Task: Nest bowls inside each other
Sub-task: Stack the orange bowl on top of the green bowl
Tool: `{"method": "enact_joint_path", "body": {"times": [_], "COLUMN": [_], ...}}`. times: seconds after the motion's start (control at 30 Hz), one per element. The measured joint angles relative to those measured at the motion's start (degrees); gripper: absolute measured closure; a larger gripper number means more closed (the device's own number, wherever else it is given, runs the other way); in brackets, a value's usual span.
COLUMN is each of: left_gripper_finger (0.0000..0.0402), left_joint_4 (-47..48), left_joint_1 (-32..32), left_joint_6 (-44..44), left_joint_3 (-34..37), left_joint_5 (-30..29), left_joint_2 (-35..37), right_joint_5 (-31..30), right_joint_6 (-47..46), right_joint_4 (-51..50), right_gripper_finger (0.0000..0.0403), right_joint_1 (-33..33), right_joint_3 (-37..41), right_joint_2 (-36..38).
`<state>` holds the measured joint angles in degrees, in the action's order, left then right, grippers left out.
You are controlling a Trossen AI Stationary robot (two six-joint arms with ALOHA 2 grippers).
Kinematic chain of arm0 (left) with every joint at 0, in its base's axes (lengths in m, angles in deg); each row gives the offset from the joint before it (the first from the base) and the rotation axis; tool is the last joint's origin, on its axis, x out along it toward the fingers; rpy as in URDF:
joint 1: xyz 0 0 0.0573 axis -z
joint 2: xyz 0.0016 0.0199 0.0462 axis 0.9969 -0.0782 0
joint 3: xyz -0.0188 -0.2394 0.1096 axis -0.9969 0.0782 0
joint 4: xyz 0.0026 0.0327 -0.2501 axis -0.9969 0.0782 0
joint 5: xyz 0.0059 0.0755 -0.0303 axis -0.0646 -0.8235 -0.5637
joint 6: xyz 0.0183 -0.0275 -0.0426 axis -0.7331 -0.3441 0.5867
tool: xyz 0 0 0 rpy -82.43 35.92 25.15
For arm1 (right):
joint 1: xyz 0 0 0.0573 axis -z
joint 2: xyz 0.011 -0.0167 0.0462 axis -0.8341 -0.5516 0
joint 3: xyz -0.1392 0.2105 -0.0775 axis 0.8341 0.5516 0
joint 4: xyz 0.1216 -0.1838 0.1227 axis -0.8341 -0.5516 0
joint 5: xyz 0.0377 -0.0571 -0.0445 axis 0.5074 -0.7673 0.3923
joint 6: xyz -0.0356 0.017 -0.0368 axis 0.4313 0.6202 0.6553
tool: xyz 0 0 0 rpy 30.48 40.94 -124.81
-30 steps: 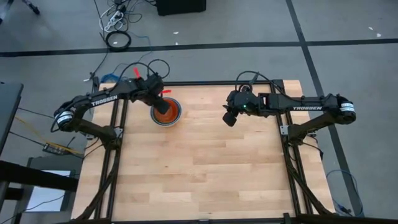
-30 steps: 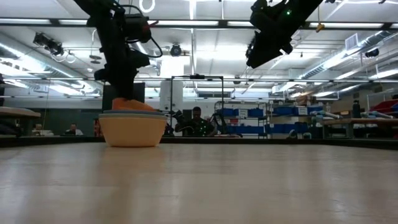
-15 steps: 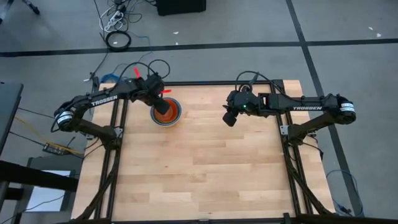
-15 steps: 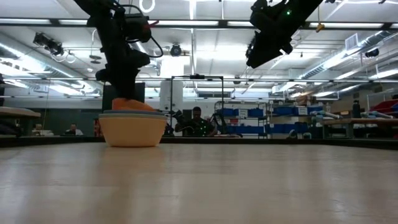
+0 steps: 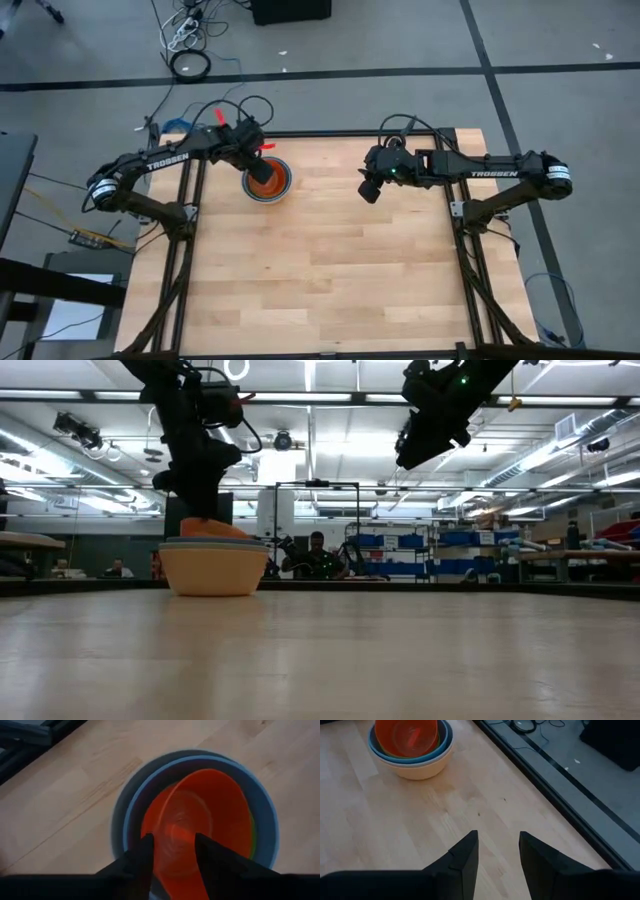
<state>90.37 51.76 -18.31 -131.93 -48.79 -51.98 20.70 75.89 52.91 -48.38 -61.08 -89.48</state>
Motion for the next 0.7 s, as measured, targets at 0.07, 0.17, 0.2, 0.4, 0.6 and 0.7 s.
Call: {"method": "enact_joint_path", "body": {"times": [0.07, 0.17, 0.2, 0.4, 0.6, 0.7], "left_gripper_finger": [0.025, 0.025, 0.025, 0.025, 0.025, 0.025], "left_joint_4": [2.0, 4.7, 5.4, 6.2, 6.3, 4.7], "left_joint_1": [0.0, 0.0, 0.0, 0.7, 1.7, 1.6], "left_joint_6": [0.0, -0.3, -0.3, -0.6, 0.4, 1.4], "left_joint_3": [-1.4, -4.0, -5.0, -8.9, -5.5, -2.4], "left_joint_5": [-1.8, -6.5, -7.6, -4.9, -2.5, -2.8], "left_joint_2": [0.0, 0.0, 0.0, 0.1, 0.1, 0.1], "right_joint_5": [-0.1, -0.1, -0.1, 0.4, 5.6, 6.6], "right_joint_6": [0.0, 0.0, 0.0, 0.0, -0.5, -0.2], "right_joint_4": [0.1, 0.2, 0.2, 0.2, 3.0, 4.0], "right_gripper_finger": [0.0274, 0.0274, 0.0274, 0.0274, 0.0274, 0.0274], "right_joint_1": [0.0, 0.0, 0.0, 0.0, 0.0, 0.0], "right_joint_3": [0.0, 0.0, 0.0, 0.0, 0.0, 0.0], "right_joint_2": [-0.3, -1.5, -2.0, -6.8, -11.3, -12.1]}}
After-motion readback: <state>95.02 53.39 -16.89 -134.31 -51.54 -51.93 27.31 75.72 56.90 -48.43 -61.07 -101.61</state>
